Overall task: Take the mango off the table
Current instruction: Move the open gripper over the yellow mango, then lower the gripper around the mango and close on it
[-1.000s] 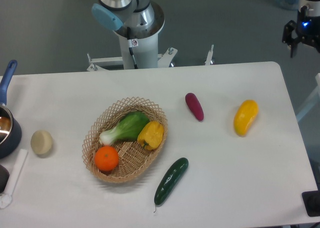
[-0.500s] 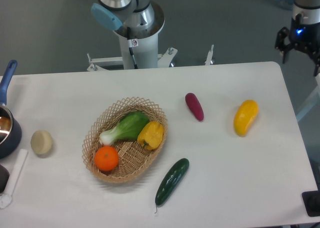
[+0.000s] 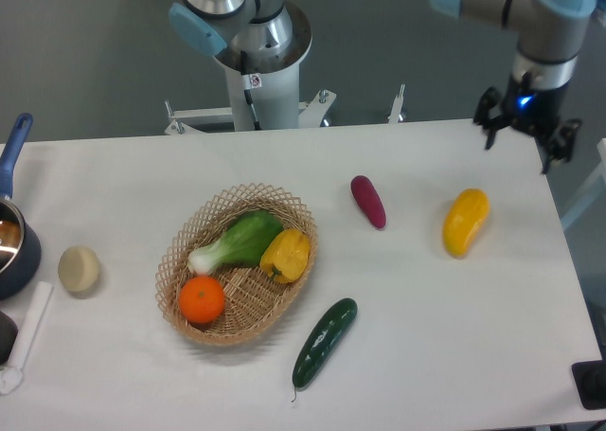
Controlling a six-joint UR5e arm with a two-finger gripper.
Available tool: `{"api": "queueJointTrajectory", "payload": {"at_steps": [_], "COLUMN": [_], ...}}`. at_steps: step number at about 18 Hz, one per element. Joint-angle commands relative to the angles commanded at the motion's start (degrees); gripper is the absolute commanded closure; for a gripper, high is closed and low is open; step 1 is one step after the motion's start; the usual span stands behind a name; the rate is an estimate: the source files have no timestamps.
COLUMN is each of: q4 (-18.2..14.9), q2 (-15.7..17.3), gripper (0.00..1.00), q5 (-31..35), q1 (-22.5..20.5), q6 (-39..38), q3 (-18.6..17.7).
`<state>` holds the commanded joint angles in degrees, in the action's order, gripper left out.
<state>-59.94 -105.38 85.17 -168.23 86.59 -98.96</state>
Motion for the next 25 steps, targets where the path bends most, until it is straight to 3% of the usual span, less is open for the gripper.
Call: {"api": "queueJointTrajectory", "payload": {"at_steps": [7,11,25], "q4": [3.3,7.6,9.4], "q2": [-5.2,-8.7,-10.6], "gripper": [0.00,0.00,0.00], "q5": [0.0,1.0,2.9], "q1": [0.6,0.6,3.3], "q6": [-2.8,-2.7,-3.2], "q3": [0.2,0.3,-2.3]}}
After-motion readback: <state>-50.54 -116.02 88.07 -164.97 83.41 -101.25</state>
